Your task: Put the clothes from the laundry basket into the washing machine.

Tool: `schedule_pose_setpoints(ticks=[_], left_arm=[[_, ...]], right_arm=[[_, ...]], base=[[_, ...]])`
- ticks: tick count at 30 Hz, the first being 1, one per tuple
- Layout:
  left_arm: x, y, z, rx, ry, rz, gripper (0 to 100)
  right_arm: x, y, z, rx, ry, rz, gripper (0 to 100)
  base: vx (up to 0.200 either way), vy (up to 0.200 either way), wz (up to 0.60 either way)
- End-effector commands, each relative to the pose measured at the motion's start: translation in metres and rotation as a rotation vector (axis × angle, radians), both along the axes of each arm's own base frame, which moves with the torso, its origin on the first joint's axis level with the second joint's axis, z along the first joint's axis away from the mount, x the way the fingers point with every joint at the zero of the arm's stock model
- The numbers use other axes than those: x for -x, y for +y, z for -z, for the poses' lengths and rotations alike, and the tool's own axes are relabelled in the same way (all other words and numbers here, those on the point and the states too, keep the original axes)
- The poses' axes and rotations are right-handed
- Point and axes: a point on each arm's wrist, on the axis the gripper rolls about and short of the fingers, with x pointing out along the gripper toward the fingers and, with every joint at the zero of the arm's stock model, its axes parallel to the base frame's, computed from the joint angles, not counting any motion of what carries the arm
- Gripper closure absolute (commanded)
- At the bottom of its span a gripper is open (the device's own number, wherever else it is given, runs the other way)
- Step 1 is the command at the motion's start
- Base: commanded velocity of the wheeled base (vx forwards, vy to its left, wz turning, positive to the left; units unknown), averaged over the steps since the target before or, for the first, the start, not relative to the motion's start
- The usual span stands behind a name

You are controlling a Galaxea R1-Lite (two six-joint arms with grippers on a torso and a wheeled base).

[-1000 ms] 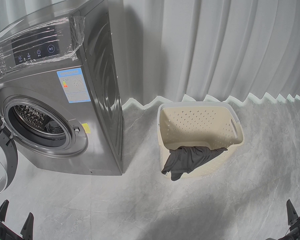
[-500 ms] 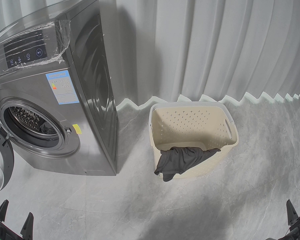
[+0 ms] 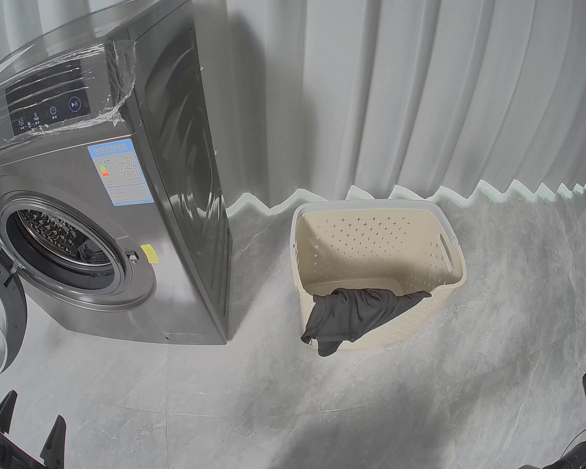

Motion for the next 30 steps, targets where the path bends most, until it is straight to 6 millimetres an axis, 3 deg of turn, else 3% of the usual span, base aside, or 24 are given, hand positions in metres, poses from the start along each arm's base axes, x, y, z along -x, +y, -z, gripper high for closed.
schedule_pose_setpoints(ticks=[1, 4, 9, 14, 18, 30], left_arm=[[0.000, 0.000, 0.004, -0.002, -0.002, 0.001, 0], [0.000, 0.000, 0.004, -0.002, -0.002, 0.001, 0], [0.000, 0.000, 0.004, -0.002, -0.002, 0.001, 0], [0.000, 0.000, 0.004, 0.000, -0.002, 0.001, 0], [0.000, 0.000, 0.004, 0.001, -0.002, 0.001, 0], [0.000, 0.000, 0.004, 0.001, -0.002, 0.001, 0]], right_arm=[[-0.061, 0.008, -0.012, -0.023, 0.340, -0.332, 0], [-0.095, 0.011, -0.009, -0.011, 0.455, -0.366, 0], [-0.148, 0.025, -0.005, 0.007, 0.482, -0.416, 0], [-0.186, 0.058, 0.013, 0.044, 0.523, -0.367, 0], [-0.206, 0.090, 0.032, -0.047, 0.553, -0.318, 0], [-0.251, 0.118, 0.067, -0.040, 0.564, -0.251, 0]], base=[[0.000, 0.000, 0.00], [0.000, 0.000, 0.00], [0.000, 0.000, 0.00], [0.000, 0.000, 0.00], [0.000, 0.000, 0.00], [0.000, 0.000, 0.00]])
